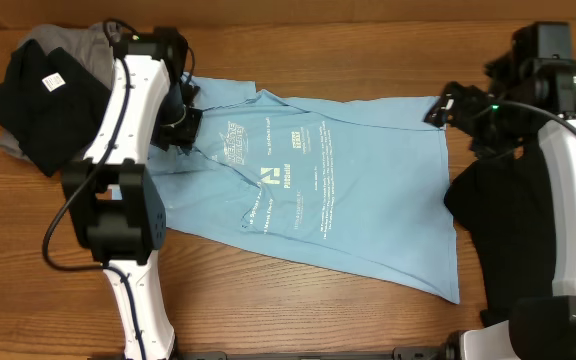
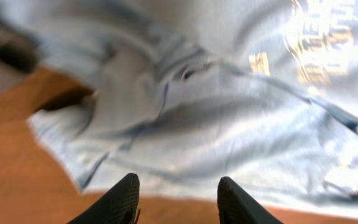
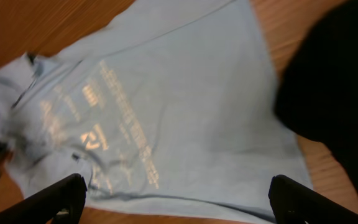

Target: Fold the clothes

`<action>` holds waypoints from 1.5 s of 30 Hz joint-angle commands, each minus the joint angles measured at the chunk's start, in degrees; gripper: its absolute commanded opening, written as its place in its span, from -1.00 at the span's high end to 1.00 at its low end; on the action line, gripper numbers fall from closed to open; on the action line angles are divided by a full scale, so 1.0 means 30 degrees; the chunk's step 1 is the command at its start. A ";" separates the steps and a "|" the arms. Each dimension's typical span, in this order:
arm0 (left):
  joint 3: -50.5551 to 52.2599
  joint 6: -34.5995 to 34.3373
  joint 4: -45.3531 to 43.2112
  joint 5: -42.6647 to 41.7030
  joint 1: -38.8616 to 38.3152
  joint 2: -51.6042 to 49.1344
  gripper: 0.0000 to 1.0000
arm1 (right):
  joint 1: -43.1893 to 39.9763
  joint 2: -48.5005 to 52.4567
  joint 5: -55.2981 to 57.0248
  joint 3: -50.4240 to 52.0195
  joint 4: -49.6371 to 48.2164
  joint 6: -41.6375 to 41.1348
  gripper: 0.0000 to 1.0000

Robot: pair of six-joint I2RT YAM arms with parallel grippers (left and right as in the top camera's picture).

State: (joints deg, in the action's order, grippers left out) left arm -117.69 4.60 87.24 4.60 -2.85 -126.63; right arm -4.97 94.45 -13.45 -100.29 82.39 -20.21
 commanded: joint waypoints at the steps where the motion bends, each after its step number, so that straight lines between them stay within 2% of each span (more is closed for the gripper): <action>1: -0.0780 -0.1035 0.0838 0.0313 0.0233 0.2841 0.10 | -0.1275 0.0022 0.2055 0.0874 0.0000 -0.1865 -0.95; 4: -0.0780 -0.1632 0.1603 0.0911 0.0233 0.4466 0.03 | -0.2339 0.0058 0.1902 0.2368 -0.0386 -0.1690 -0.86; 8: -0.0780 -0.2193 0.2805 0.1399 0.0233 0.6484 -0.02 | -0.2703 0.0058 0.0175 0.5027 -0.1996 0.0459 -0.55; 12: -0.0510 -0.3045 0.3191 0.1821 0.0233 0.8065 -0.08 | -0.2171 0.0058 -0.0131 0.8102 -0.3942 0.0517 -0.31; 14: -0.0080 -0.3388 0.3191 0.1821 0.0313 0.8765 -0.10 | -0.1778 0.0058 -0.0503 0.9945 -0.5632 0.0350 -0.05; 17: 0.0969 -0.4065 0.3191 0.1712 0.0816 0.9391 -0.10 | -0.1464 0.0058 -0.1552 1.1839 -0.8021 0.0219 0.13; 22: 0.4386 -0.4255 0.3118 0.0270 0.2688 0.9770 -0.11 | -0.1450 0.0058 -0.3679 1.3296 -1.1074 0.0240 0.08; 25: 0.6965 -0.4240 0.1741 -0.0874 0.3840 0.9770 -0.17 | -0.1450 0.0058 -0.4444 1.3304 -1.1752 0.0255 0.03; 28: 0.9770 -0.4109 -0.0430 -0.1792 0.4743 0.9755 -0.22 | -0.1450 0.0051 -0.4918 1.3304 -1.2094 0.0328 -0.01; 33: 1.4236 -0.4131 -0.4896 -0.2040 0.5712 0.9748 -0.40 | -0.1450 0.0058 -0.5166 1.3304 -1.1941 0.0495 -0.04; 35: 1.5875 -0.4175 -0.6892 -0.2186 0.5960 0.9748 -0.46 | -0.1450 0.0051 -0.5901 1.3304 -1.1927 0.1384 -0.04; 38: 1.7806 -0.4175 -0.9347 -0.2397 0.6018 0.9748 -0.45 | -0.1450 0.0058 -0.7089 1.3304 -1.1927 0.2710 -0.09; 45: 2.2061 -0.4692 -1.4819 -0.2397 0.6018 0.9748 -0.32 | -0.1450 0.0058 -0.7206 1.3304 -1.2160 0.2856 -0.10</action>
State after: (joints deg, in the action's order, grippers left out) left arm -56.01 -7.64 46.35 -1.76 15.05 -97.62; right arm -9.34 94.78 -33.45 -60.51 46.39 -13.21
